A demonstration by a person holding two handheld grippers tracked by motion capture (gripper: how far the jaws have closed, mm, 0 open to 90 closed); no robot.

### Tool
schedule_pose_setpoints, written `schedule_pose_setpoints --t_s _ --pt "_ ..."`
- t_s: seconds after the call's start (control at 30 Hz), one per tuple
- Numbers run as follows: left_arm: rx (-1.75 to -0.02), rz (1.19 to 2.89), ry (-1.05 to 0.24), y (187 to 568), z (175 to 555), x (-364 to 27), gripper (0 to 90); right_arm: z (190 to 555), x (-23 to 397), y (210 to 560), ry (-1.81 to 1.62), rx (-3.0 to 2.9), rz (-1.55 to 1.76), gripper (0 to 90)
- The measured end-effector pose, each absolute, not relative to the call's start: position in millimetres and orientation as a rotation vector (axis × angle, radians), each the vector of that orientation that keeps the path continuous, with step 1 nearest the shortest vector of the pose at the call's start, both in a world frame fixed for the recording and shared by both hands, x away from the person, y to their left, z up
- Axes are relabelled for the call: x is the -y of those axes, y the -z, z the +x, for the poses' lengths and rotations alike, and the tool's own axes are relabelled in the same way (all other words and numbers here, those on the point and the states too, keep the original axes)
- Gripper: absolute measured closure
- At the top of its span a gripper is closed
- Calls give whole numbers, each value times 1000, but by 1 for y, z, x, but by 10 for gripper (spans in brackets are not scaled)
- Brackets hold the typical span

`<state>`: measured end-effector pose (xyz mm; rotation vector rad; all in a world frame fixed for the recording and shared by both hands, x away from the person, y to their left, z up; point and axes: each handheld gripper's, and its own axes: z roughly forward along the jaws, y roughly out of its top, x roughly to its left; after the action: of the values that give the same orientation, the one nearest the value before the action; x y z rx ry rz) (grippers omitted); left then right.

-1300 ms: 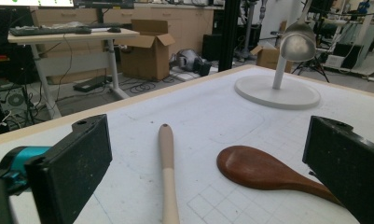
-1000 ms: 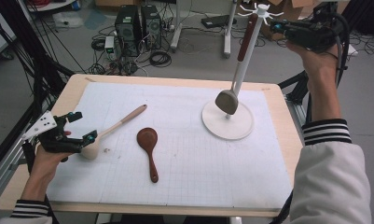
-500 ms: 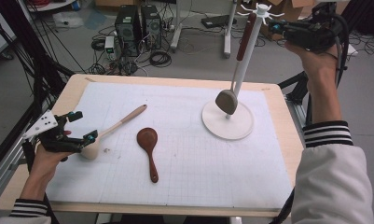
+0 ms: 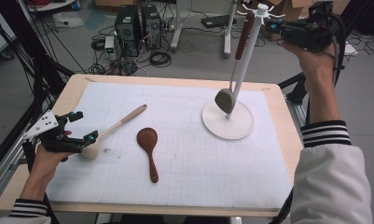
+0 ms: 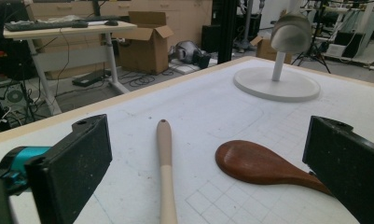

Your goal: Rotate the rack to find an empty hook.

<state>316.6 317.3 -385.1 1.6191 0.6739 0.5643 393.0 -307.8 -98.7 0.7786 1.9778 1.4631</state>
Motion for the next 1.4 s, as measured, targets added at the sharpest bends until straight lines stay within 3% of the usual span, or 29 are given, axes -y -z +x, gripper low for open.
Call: schedule_pose_setpoints --t_s 0.37,0.53,0.77,0.9,0.93,1.4 --pt "-677 1619 -562 387 316 -317 17 383 317 103 -1488 -1943 807 896" --pt "-683 1617 -563 388 314 -320 17 375 319 110 -1516 -1943 795 826" --pt "-682 1616 -569 386 312 -320 17 360 319 122 -1544 -1959 770 440" --pt "-675 1623 -568 385 312 -319 17 355 314 132 -1502 -2010 718 47" --pt "-673 1625 -568 385 313 -319 17 354 313 135 -1488 -2008 709 3" --pt "-660 1634 -572 382 311 -317 17 338 302 178 -1613 -2094 579 3"
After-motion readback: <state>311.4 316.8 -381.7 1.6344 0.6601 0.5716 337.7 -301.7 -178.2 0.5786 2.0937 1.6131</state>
